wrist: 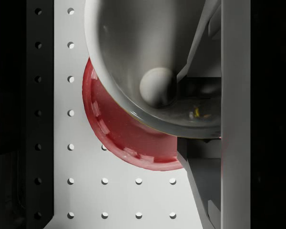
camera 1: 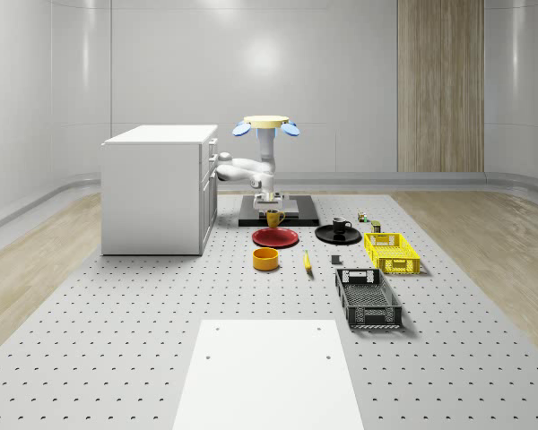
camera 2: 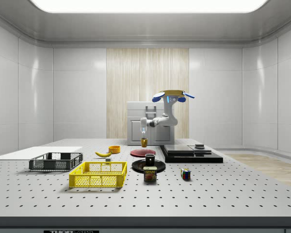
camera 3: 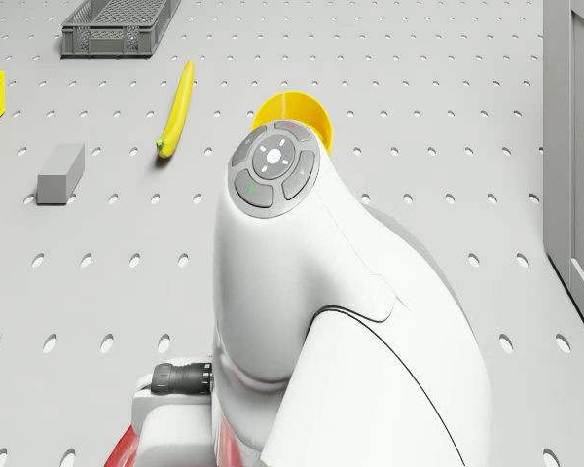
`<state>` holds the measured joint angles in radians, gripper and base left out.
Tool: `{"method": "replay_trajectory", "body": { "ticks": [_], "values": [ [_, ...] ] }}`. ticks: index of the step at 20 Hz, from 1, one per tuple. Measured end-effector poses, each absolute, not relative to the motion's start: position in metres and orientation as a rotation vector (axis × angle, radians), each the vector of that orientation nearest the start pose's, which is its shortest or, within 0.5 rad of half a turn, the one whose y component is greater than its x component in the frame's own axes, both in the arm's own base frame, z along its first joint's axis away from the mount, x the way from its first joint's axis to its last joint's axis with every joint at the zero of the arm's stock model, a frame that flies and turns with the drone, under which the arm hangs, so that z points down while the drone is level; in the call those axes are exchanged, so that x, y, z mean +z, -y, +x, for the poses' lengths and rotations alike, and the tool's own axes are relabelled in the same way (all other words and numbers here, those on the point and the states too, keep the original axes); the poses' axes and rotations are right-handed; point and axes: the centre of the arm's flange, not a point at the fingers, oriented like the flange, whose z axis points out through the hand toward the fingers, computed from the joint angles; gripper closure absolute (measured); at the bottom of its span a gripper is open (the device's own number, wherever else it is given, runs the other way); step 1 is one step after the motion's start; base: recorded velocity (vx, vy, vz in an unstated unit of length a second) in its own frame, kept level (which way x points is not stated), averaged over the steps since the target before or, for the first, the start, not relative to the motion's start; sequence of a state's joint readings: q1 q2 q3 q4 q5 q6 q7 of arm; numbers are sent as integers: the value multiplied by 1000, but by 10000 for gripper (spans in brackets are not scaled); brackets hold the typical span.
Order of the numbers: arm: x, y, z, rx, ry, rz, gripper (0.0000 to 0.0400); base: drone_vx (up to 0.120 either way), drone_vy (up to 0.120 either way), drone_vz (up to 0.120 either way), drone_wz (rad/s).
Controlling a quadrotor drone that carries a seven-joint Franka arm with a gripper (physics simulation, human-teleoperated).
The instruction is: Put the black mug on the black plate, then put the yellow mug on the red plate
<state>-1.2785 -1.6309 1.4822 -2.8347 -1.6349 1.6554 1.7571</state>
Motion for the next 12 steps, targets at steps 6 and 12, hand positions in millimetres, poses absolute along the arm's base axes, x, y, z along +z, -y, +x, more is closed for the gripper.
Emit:
{"method": "replay_trajectory", "body": {
  "ticks": [6,12],
  "values": [
    [479,24,321,786,2,1,300,0,0,0,0],
    [495,27,321,786,2,1,300,0,0,0,0]
  ]
}}
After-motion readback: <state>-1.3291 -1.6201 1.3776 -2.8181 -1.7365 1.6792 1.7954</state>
